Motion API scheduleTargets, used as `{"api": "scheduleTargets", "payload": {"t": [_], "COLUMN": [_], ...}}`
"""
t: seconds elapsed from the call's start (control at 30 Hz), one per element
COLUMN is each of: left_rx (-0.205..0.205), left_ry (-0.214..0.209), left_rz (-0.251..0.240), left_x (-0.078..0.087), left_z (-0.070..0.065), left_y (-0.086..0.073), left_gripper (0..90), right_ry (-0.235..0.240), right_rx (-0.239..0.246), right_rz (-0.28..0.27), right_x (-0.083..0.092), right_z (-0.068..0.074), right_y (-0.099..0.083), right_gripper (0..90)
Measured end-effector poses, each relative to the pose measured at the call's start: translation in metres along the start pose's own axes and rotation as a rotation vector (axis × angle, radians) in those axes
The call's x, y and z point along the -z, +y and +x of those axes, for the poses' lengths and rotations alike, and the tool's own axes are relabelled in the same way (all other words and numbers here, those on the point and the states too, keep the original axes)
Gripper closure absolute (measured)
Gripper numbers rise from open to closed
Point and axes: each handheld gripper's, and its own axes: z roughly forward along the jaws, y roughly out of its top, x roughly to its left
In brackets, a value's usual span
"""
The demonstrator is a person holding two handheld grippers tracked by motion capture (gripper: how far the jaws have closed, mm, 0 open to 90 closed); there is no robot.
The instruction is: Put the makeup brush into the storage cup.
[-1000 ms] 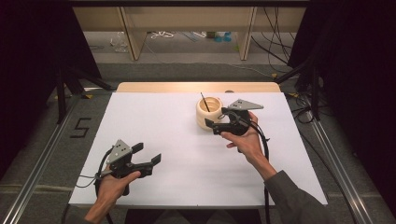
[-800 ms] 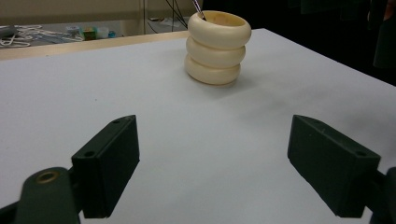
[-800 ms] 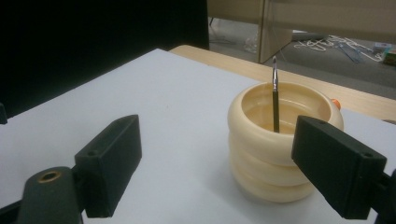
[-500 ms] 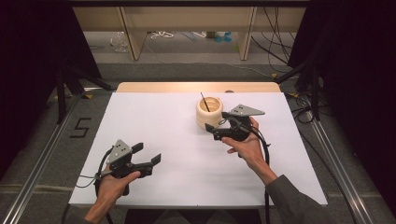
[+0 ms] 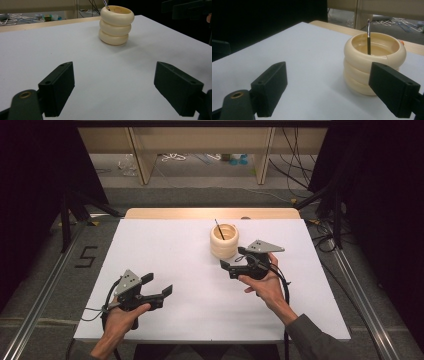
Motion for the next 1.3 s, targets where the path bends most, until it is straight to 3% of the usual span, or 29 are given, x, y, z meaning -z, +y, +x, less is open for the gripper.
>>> {"api": "scheduleTargets", "payload": {"t": [0.5, 0.77, 0.9, 1.3], "left_rx": [0.005, 0.003, 0.002, 0.003], "left_ry": [-0.001, -0.001, 0.000, 0.000], "left_rz": [0.000, 0.002, 0.000, -0.001], "left_x": [0.001, 0.001, 0.001, 0.000], "left_z": [0.000, 0.000, 0.000, -0.001], "left_y": [0.000, 0.000, 0.000, 0.000], "left_gripper": [16.1, 16.1, 16.1, 16.1], "right_ry": [0.005, -0.008, -0.040, -0.088], "right_rx": [-0.004, 0.019, 0.032, 0.001], "right_rz": [0.011, 0.018, 0.010, 0.017], "right_x": [0.011, 0.021, 0.026, 0.039], "right_z": [0.005, 0.008, 0.005, 0.003], "right_y": [-0.015, -0.023, -0.027, -0.037], "right_gripper": [16.1, 16.0, 16.1, 16.1]}}
